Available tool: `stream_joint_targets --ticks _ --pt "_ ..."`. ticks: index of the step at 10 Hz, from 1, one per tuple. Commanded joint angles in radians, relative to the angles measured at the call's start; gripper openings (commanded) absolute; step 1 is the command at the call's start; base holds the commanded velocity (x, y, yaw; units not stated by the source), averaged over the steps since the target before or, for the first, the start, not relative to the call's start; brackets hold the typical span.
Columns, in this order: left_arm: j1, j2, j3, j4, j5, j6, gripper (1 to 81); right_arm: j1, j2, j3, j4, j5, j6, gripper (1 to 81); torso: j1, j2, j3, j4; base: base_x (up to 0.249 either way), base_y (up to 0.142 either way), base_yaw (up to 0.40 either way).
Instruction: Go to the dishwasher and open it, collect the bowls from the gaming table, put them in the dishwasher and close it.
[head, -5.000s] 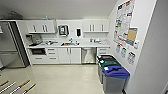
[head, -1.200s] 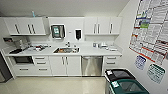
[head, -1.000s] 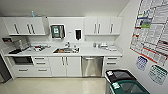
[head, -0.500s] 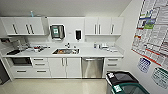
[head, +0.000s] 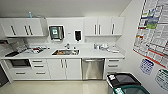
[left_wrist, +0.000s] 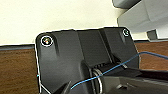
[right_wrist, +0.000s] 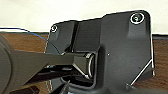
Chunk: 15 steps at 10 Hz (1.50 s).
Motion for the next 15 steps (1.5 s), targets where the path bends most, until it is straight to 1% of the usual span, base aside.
stream_joint_targets --ticks 1,15 --pt "-0.052 -0.016 0.012 0.0 0.045 0.002 81.1 0.046 -0.022 0.012 -0.001 -0.046 -0.002 81.1 0.0 0.0 0.0 0.0 0.097 0.0 0.0" --pt "-0.049 -0.015 0.012 0.004 0.045 0.002 81.1 0.048 -0.022 0.01 -0.001 -0.046 -0.002 81.1 0.0 0.0 0.0 0.0 0.1 0.0 0.0"
